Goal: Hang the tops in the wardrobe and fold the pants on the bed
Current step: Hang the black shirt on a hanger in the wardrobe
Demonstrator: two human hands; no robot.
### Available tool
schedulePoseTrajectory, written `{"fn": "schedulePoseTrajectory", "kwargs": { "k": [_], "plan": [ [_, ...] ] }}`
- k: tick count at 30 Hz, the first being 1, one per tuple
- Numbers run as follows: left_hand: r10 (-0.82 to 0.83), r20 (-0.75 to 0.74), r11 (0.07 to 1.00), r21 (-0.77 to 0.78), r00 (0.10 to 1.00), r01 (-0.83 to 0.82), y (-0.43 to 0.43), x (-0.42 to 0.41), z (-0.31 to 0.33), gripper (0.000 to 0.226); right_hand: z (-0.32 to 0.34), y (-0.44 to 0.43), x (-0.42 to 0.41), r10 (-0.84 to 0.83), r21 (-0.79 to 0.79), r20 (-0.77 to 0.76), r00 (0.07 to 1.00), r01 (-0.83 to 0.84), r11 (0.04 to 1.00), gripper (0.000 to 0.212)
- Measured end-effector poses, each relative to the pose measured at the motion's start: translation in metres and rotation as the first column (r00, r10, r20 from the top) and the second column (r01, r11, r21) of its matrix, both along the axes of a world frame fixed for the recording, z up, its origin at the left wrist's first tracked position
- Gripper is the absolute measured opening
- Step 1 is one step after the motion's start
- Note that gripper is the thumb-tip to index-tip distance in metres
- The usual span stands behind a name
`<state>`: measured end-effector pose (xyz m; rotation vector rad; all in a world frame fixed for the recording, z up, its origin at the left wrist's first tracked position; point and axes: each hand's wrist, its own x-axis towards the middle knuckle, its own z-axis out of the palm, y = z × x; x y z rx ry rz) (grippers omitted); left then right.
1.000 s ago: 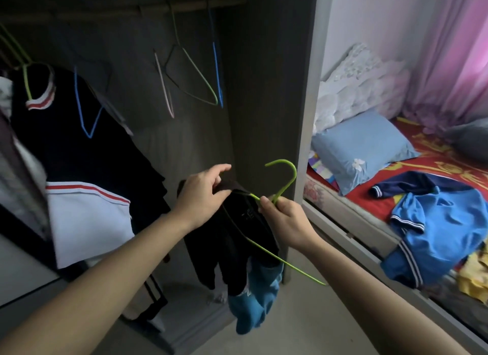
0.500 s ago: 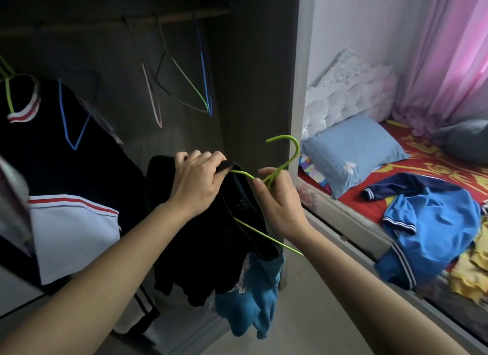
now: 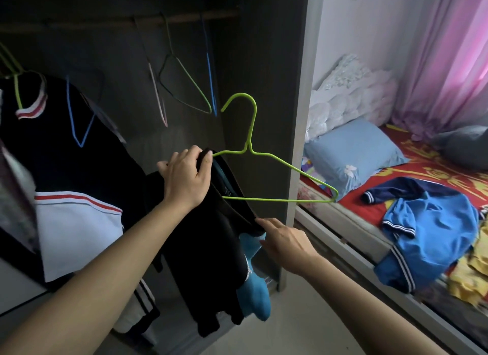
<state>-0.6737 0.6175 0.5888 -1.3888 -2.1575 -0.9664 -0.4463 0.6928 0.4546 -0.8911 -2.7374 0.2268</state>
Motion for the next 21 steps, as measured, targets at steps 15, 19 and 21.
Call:
{"fn": "schedulePoseTrajectory", "kwargs": {
  "k": [15,19,21],
  "plan": [
    [-0.039,0.080,0.998,0.045,0.996,0.036,-0.001,0.011,0.003,0.036,0.007,-0.003,0.001,0.060,-0.208,0.064,0.996,-0.046,0.977,0.030],
    [0.069,-0.032,0.997,0.045,0.997,-0.067,-0.008,-0.021,0.000,0.046,0.011,0.009,0.029,-0.025,-0.069,-0.007,1.000,0.024,0.997,0.025],
    [0.106,-0.119,0.994,0.032,0.987,-0.103,-0.012,-0.038,-0.008,0.053,0.014,0.017,0.041,-0.067,-0.004,-0.067,0.996,0.067,0.998,0.025]
  ]
}}
